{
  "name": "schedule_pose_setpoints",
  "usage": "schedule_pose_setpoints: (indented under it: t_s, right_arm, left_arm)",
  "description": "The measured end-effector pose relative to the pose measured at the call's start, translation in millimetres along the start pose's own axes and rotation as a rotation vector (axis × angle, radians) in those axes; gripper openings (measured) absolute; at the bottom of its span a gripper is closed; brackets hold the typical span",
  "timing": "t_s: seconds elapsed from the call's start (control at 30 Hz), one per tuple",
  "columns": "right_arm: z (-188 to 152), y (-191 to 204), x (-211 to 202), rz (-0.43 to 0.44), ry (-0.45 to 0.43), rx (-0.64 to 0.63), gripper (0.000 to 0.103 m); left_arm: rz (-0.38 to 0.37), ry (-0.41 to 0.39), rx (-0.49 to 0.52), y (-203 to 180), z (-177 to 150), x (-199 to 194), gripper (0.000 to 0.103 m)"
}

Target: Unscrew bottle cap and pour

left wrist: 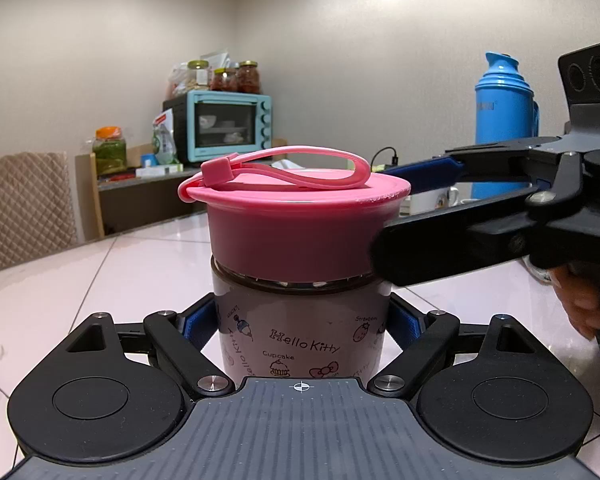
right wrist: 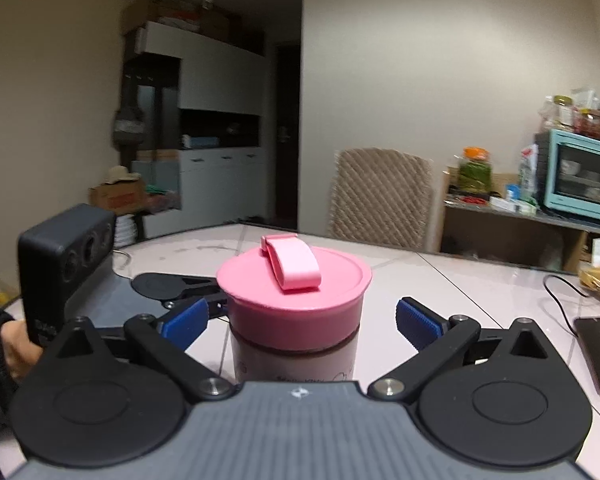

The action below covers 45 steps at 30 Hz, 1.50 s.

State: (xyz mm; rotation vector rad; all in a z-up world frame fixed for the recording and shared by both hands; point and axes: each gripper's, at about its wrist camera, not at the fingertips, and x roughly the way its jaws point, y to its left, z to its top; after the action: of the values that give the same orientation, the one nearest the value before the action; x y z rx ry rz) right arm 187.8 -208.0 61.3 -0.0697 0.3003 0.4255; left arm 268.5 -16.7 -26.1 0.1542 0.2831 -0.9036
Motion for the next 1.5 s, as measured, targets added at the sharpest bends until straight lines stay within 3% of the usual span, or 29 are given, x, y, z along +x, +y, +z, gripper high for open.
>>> schedule_pose_setpoints:
  t_s: [0.33, 0.63, 1.1, 1.37, 1.5]
  right_arm:
    - [-3, 14, 15, -0.073, -0.008, 0.021, 0.101]
    - [-6, 20, 25, -0.084, -0.012, 0.063, 0.098]
    - [-8, 21, 29, -0.098, -0.018, 0.066, 0.085]
    - [-4, 10, 28, 0.000, 0.000, -0.004, 0.085]
    - [-3, -11, 28, 0.127, 0.009, -0.025, 0.085]
  left_arm:
    - [0.000, 0.000, 0.000, 0, 0, 0, 0.090]
    - [0.000, 0.000, 0.000, 0, 0, 0, 0.090]
    - [0.000, 0.000, 0.000, 1, -1, 0, 0.090]
    - [0.000, 0.000, -0.002, 1, -1, 1, 0.090]
    - [0.000, 0.000, -0.001, 1, -1, 0, 0.090]
